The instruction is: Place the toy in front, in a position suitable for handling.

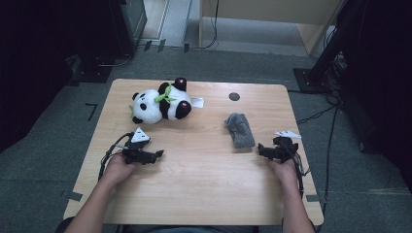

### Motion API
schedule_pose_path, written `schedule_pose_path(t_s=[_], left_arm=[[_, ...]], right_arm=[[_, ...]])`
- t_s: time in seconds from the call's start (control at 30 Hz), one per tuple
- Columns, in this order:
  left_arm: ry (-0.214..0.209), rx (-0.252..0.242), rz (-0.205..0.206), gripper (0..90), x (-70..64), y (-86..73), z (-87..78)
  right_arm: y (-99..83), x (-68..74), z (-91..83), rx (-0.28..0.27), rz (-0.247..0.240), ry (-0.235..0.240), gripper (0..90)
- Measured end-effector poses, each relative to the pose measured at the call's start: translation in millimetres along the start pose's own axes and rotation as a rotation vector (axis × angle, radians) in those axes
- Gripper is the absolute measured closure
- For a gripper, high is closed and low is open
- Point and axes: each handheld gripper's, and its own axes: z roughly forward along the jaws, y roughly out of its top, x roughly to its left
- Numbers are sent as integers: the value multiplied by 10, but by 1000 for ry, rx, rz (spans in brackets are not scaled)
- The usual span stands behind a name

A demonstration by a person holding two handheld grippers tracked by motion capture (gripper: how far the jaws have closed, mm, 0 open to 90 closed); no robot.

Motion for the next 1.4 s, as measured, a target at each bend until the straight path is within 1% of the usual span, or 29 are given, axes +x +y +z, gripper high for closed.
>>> schedule_pose_path(t_s=[0.03, 0.1, 0.13, 0.2, 0.6, 0.67, 0.77, 0.93, 1.0, 1.17, 1.2, 1.23, 1.27, 1.37, 1.4], left_arm=[[10, 1, 7, 173, -13, 1, 6], [14, 7, 15, 172, -22, 4, 10], [15, 12, 16, 154, -24, 6, 13], [22, 13, 9, 130, -27, 7, 16], [55, 15, -25, 125, -48, 6, 15], [80, 12, -49, 126, -65, 9, 19], [86, 12, -55, 131, -69, 14, 23], [78, 14, -49, 131, -59, 21, 27], [68, 30, -37, 131, -41, 37, 22], [55, 40, -27, 143, -46, 54, 24], [52, 42, -29, 147, -48, 63, 23], [33, 45, -50, 147, -32, 78, 17], [27, 47, -59, 155, -26, 86, 12], [8, 48, -61, 166, -8, 104, -10], [8, 48, -61, 183, -8, 104, -10]], right_arm=[[0, 1, 0, 0, 1, 0, 0], [-1, 1, -1, 0, 1, -2, 0], [-2, 2, -1, -1, 1, -3, 0], [-2, 3, -2, -1, 3, -4, 0], [-1, 3, -1, -1, 3, -3, 0], [-1, 3, 0, -1, 3, -3, 0], [1, 2, 1, 0, 2, -1, 0], [2, 0, 2, 0, 0, 0, 0], [4, -2, 4, 0, -3, 3, 0], [4, -3, 5, -1, -4, 4, 0], [5, -4, 6, -1, -5, 4, 0], [6, -4, 7, -1, -7, 6, 0], [9, -4, 10, -1, -9, 8, 0], [19, -2, 19, -1, -18, 16, 0], [19, -2, 19, -1, -18, 16, 0]])
